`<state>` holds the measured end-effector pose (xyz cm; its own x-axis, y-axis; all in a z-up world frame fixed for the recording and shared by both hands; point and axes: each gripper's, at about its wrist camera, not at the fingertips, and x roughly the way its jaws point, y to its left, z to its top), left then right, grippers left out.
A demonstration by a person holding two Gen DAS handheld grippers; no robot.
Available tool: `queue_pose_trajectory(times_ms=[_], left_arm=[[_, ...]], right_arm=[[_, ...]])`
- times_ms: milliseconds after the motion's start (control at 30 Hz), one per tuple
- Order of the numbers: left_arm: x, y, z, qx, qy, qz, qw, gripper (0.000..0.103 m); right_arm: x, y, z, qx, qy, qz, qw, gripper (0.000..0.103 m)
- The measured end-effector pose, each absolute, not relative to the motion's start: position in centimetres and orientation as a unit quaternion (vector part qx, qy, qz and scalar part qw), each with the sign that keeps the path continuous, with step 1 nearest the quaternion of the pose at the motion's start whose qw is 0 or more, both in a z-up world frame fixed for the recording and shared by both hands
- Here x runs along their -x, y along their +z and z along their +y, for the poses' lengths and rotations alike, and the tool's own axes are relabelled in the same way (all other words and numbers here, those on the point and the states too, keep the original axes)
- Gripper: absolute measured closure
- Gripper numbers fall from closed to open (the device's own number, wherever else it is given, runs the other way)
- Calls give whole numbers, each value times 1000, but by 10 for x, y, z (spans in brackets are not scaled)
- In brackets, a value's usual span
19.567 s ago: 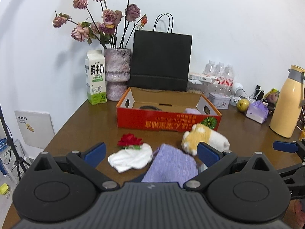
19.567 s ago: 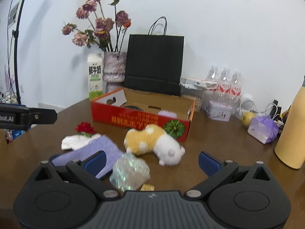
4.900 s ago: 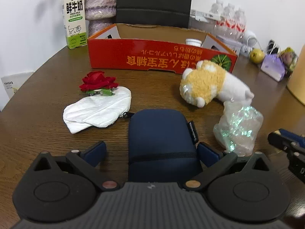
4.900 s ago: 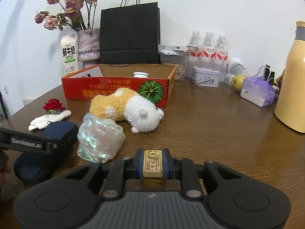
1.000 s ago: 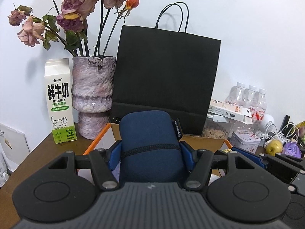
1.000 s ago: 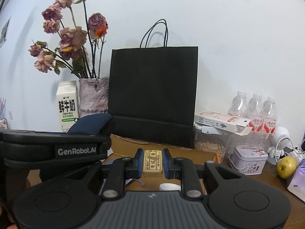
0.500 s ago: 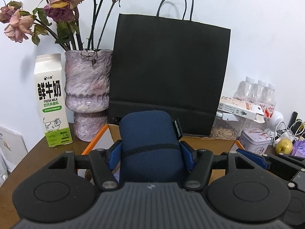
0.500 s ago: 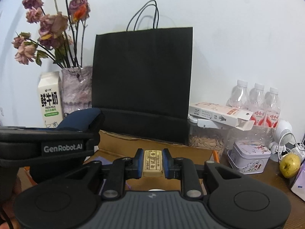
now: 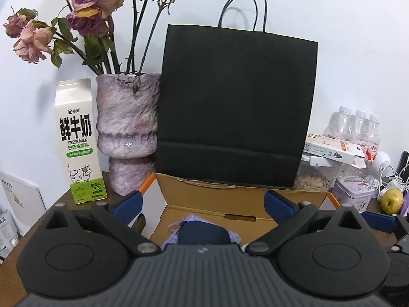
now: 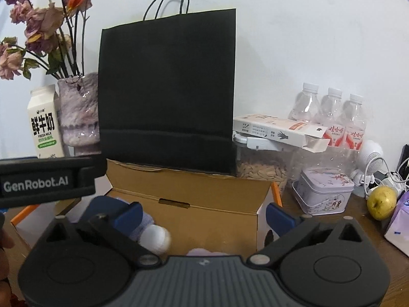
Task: Organize objects
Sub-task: 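Lower the case and block into the box and open both tools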
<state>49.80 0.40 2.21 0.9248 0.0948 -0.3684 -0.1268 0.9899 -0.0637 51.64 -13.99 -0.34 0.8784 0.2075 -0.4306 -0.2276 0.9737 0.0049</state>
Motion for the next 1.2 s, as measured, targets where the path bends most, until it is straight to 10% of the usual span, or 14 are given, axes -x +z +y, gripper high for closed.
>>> queue_pose_trajectory(times_ms=[1200], left_arm=[[-405, 55, 10, 72, 31, 158, 984, 0]], right_arm=[[-432, 40, -170, 8, 125, 170, 977, 0]])
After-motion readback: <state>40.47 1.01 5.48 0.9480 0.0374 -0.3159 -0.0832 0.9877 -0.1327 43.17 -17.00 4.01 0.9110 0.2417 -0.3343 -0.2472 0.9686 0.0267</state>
